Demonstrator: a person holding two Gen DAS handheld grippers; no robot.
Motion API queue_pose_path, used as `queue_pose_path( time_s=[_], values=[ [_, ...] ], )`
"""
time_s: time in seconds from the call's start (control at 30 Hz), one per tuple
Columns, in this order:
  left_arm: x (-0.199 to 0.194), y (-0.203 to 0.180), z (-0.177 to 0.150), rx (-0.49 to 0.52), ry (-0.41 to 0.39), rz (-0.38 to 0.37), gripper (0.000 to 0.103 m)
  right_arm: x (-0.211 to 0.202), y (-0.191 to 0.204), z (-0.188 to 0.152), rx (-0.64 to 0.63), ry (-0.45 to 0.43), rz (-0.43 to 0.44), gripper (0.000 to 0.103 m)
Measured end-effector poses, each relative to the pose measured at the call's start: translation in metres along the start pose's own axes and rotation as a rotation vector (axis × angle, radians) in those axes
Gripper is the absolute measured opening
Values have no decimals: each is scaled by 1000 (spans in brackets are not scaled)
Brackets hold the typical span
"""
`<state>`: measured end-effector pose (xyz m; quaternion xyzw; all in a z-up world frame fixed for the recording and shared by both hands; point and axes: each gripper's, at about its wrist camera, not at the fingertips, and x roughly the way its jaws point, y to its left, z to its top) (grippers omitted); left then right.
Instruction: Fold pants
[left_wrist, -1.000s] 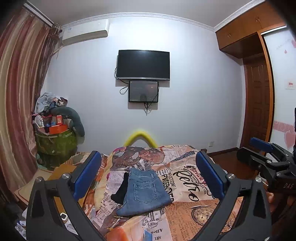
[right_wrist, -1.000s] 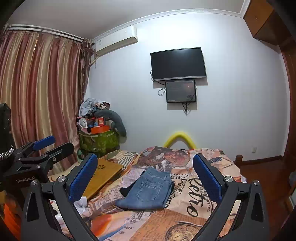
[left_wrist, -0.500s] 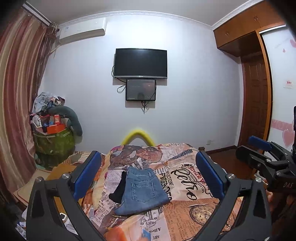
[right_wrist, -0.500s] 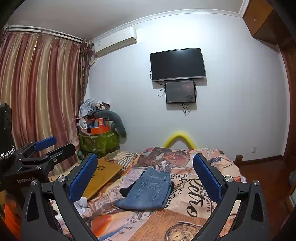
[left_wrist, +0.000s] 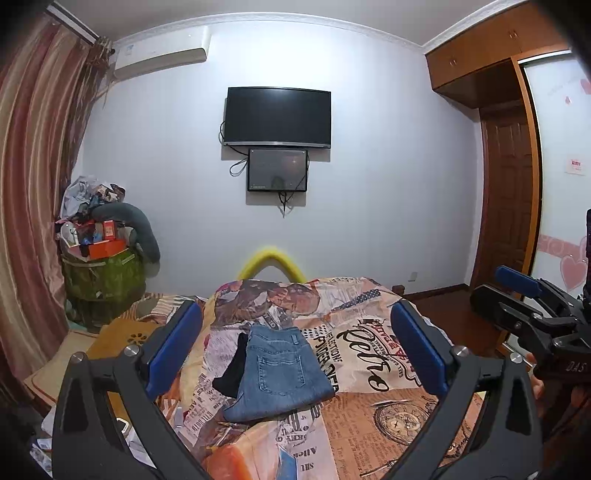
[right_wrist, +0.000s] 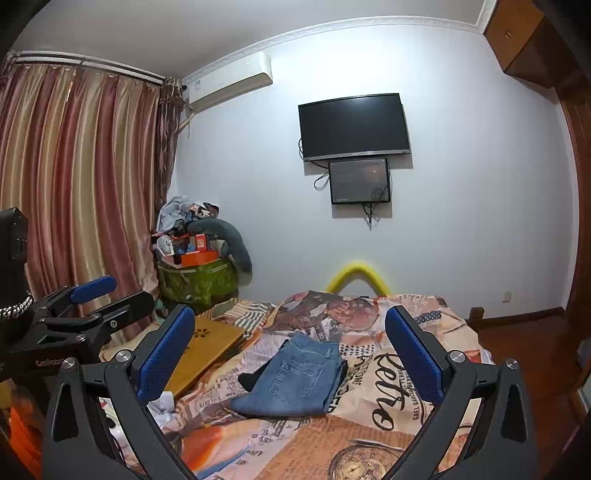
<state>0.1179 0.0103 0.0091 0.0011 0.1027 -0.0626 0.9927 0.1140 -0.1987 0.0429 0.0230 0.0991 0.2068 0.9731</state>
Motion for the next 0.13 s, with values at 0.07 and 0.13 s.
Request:
queue_pose_path(
  time_s=[0.07, 0.13],
  values=[
    [0, 1, 1, 1, 1, -2, 103, 0, 1, 0, 1, 0, 0, 102],
    [1, 1, 1, 0, 1, -2, 103, 0, 1, 0, 1, 2, -1, 102]
  ],
)
